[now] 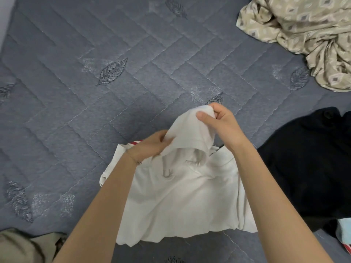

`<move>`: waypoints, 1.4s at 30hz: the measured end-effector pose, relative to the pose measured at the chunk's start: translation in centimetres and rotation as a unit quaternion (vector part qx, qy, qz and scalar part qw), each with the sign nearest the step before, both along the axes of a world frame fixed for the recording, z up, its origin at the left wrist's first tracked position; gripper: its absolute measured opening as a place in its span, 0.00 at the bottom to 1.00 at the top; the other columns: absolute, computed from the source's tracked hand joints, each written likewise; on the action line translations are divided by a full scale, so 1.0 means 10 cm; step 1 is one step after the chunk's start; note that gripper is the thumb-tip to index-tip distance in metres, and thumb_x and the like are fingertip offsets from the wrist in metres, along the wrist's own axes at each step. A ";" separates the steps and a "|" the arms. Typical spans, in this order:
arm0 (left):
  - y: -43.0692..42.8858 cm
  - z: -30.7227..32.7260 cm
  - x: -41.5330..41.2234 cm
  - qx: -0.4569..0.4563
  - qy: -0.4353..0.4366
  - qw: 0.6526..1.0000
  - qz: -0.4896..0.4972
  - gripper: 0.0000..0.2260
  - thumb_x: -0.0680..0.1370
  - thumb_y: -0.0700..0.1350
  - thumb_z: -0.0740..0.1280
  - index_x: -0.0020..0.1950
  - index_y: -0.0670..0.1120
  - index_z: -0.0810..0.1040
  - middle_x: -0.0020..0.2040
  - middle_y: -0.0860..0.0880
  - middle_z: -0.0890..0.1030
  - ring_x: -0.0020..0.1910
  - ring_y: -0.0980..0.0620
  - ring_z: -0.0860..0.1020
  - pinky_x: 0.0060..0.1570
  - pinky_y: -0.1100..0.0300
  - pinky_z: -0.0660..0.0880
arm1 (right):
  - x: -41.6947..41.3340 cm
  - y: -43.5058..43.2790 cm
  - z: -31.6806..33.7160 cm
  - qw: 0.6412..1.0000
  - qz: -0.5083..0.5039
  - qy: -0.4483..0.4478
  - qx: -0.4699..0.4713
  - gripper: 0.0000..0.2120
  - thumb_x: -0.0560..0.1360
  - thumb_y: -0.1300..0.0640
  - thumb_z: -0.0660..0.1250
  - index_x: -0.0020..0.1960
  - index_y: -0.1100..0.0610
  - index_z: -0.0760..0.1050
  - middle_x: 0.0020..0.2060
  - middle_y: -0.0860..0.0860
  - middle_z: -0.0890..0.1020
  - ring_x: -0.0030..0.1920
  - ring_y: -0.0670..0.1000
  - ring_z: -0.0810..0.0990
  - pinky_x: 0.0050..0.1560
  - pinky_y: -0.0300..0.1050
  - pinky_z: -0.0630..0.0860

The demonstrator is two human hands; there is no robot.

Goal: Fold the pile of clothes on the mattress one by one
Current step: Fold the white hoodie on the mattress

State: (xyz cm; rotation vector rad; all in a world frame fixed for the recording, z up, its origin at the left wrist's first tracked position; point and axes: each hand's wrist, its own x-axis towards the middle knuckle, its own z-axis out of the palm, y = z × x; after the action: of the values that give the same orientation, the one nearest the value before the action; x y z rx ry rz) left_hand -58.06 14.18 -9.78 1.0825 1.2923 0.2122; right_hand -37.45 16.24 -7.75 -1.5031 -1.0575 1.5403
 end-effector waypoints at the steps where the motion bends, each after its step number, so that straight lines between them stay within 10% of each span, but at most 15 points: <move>1: -0.03 -0.01 0.02 -0.016 -0.003 1.000 -0.003 0.09 0.78 0.50 0.67 0.57 0.50 0.78 0.49 0.57 0.82 0.47 0.60 0.80 0.40 0.73 0.74 | -0.01 0.00 0.01 1.000 -0.005 -0.005 0.009 0.07 0.74 0.61 0.71 0.41 0.55 0.74 0.35 0.47 0.79 0.36 0.45 0.77 0.37 0.35 0.73; 7: 0.07 -0.08 0.06 0.136 0.017 0.973 0.188 0.10 0.73 0.43 0.74 0.43 0.36 0.80 0.37 0.49 0.76 0.35 0.57 0.71 0.35 0.63 0.69 | 0.07 0.07 -0.05 0.989 -0.066 -0.127 0.046 0.09 0.71 0.61 0.74 0.38 0.53 0.75 0.38 0.48 0.79 0.40 0.47 0.76 0.43 0.41 0.74; 15: 0.35 0.29 0.08 0.230 -0.046 0.922 0.307 0.01 0.74 0.38 0.72 0.43 0.41 0.80 0.42 0.45 0.79 0.42 0.53 0.75 0.44 0.57 0.75 | -0.02 0.21 0.28 0.981 -0.141 -0.093 0.092 0.08 0.69 0.62 0.76 0.40 0.55 0.76 0.38 0.50 0.80 0.40 0.47 0.76 0.42 0.39 0.75; 21: 0.07 0.24 -0.14 0.124 -0.076 0.982 0.121 0.11 0.73 0.41 0.73 0.53 0.51 0.79 0.49 0.56 0.82 0.47 0.62 0.80 0.46 0.68 0.75 | -0.05 -0.06 0.26 0.991 -0.112 -0.049 0.051 0.09 0.70 0.67 0.73 0.39 0.56 0.75 0.35 0.49 0.78 0.35 0.44 0.76 0.38 0.35 0.74; 29: -0.67 0.01 -0.08 0.153 -0.068 0.969 0.181 0.07 0.78 0.38 0.67 0.40 0.45 0.78 0.34 0.59 0.77 0.36 0.65 0.74 0.43 0.73 0.70 | -0.07 -0.71 0.03 0.999 -0.006 -0.020 -0.046 0.12 0.68 0.71 0.73 0.39 0.57 0.75 0.29 0.49 0.77 0.30 0.45 0.74 0.34 0.36 0.70; 34: -1.14 -0.10 -0.25 0.094 -0.102 0.978 0.156 0.05 0.77 0.38 0.69 0.41 0.43 0.80 0.38 0.54 0.82 0.41 0.59 0.78 0.45 0.69 0.74 | 0.15 -1.21 -0.21 0.977 0.164 -0.038 -0.129 0.09 0.68 0.67 0.76 0.46 0.64 0.78 0.41 0.56 0.78 0.44 0.51 0.76 0.49 0.43 0.72; 38: -1.55 -0.34 -0.30 0.031 -0.038 0.998 0.045 0.05 0.76 0.41 0.70 0.45 0.40 0.84 0.42 0.49 0.85 0.44 0.55 0.82 0.49 0.64 0.77 | 0.15 -1.64 -0.39 0.960 0.195 -0.041 -0.198 0.13 0.70 0.64 0.75 0.55 0.60 0.81 0.49 0.50 0.85 0.51 0.44 0.81 0.51 0.29 0.73; 42: -1.62 -0.75 -0.13 0.301 0.183 0.935 0.046 0.10 0.78 0.51 0.64 0.54 0.50 0.83 0.51 0.52 0.84 0.51 0.49 0.81 0.56 0.48 0.75 | -0.11 -1.83 -0.81 0.963 0.051 -0.264 0.017 0.15 0.73 0.53 0.73 0.58 0.56 0.80 0.57 0.51 0.81 0.60 0.50 0.77 0.61 0.37 0.70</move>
State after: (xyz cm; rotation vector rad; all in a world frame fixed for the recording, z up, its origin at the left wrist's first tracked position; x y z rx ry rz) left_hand -59.32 -2.07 -17.25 1.6386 1.6686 0.5222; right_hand -38.53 -2.02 -15.83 -1.9159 -1.4707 1.1990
